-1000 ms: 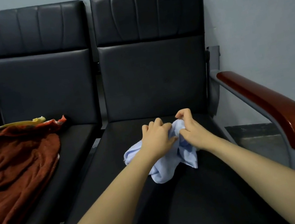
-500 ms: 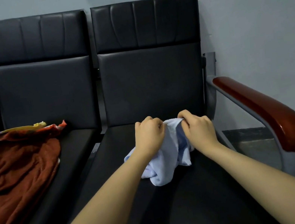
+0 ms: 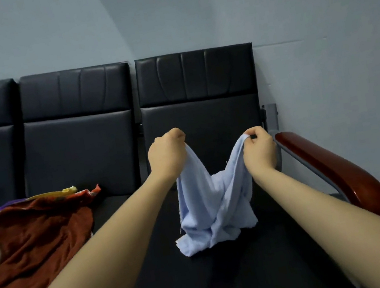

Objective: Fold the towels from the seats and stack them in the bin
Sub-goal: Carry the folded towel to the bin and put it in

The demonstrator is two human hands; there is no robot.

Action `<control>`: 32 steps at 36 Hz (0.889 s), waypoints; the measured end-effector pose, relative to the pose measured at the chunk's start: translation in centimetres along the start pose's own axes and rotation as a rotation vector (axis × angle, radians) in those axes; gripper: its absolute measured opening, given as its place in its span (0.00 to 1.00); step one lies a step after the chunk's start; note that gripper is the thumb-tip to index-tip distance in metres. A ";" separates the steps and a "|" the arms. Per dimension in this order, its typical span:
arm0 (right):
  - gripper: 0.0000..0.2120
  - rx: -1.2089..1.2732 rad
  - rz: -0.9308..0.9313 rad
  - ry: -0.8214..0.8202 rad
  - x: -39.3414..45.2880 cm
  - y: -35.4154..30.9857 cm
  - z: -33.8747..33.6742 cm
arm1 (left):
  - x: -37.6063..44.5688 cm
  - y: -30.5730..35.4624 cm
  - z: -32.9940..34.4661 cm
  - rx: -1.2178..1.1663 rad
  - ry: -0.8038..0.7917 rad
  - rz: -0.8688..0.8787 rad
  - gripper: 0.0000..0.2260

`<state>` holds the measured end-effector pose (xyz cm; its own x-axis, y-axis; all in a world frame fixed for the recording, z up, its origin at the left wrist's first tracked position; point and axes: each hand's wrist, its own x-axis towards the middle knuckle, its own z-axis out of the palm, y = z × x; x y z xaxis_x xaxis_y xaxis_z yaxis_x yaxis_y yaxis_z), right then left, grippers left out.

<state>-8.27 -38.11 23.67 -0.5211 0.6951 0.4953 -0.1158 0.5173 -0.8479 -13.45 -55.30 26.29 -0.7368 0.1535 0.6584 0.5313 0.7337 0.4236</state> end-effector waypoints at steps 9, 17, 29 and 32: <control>0.10 0.211 0.021 0.086 2.8 -5.1 -1.0 | 2.8 1.1 -3.4 -0.449 0.220 -0.249 0.11; 0.16 0.207 0.049 0.074 4.3 -6.9 -2.8 | 3.4 2.0 -4.2 -0.502 0.256 -0.269 0.17; 0.12 -0.348 -0.091 -0.110 4.4 -4.5 -4.5 | 1.9 0.3 -3.0 -0.134 0.149 -0.295 0.12; 0.10 -0.657 -0.146 -0.153 4.1 -3.9 -4.4 | 1.6 -0.4 -2.6 -0.033 0.045 -0.288 0.08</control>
<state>-6.26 -35.05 29.84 -0.6586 0.5418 0.5222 0.3177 0.8293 -0.4598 -13.72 -57.06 28.83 -0.8403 -0.0879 0.5349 0.3169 0.7209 0.6163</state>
